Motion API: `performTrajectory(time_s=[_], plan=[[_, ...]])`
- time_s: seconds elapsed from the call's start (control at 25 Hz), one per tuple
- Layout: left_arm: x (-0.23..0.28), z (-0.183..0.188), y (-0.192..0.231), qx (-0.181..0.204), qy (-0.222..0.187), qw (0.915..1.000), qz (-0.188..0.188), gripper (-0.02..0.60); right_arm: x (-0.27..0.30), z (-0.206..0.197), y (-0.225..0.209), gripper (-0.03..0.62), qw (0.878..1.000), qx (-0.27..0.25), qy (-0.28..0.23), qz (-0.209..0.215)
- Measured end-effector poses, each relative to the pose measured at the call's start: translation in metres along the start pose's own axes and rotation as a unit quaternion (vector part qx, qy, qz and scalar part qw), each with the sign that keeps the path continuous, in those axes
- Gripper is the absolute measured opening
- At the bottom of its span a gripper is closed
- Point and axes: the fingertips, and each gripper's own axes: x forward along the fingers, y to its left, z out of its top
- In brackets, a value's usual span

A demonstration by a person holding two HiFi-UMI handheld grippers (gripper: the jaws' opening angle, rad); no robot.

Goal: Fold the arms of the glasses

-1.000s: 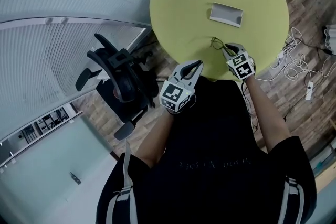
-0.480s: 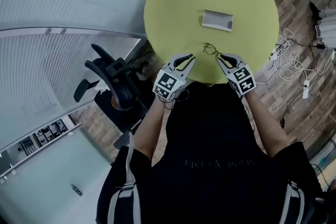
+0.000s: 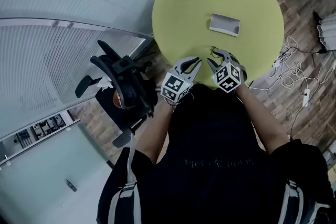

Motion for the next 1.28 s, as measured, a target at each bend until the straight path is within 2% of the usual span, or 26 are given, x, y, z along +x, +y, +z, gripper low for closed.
performTrajectory(time_s=[0.28,0.36,0.76,1.04,1.28], plan=[[-0.006,-0.01,0.004,-0.035,-0.001,0.9993,0.013,0.025,0.004,0.0,-0.008,0.13,0.999,0.0,0.016,-0.027],[-0.006,-0.011,0.006,-0.039,0.001,0.9991,0.014,0.025,0.003,0.0,-0.009,0.083,0.999,0.008,0.015,-0.034],[-0.002,-0.008,0.003,-0.038,0.003,0.9993,0.007,0.025,-0.005,-0.005,-0.017,0.05,0.998,0.031,0.01,-0.045],[0.003,-0.009,-0.003,-0.068,-0.005,0.9976,-0.004,0.025,-0.022,-0.029,-0.02,0.046,0.995,0.072,0.02,-0.06],[0.011,-0.01,-0.013,-0.071,0.0,0.9974,-0.012,0.025,-0.036,-0.058,-0.029,0.044,0.991,0.11,0.031,-0.076]])
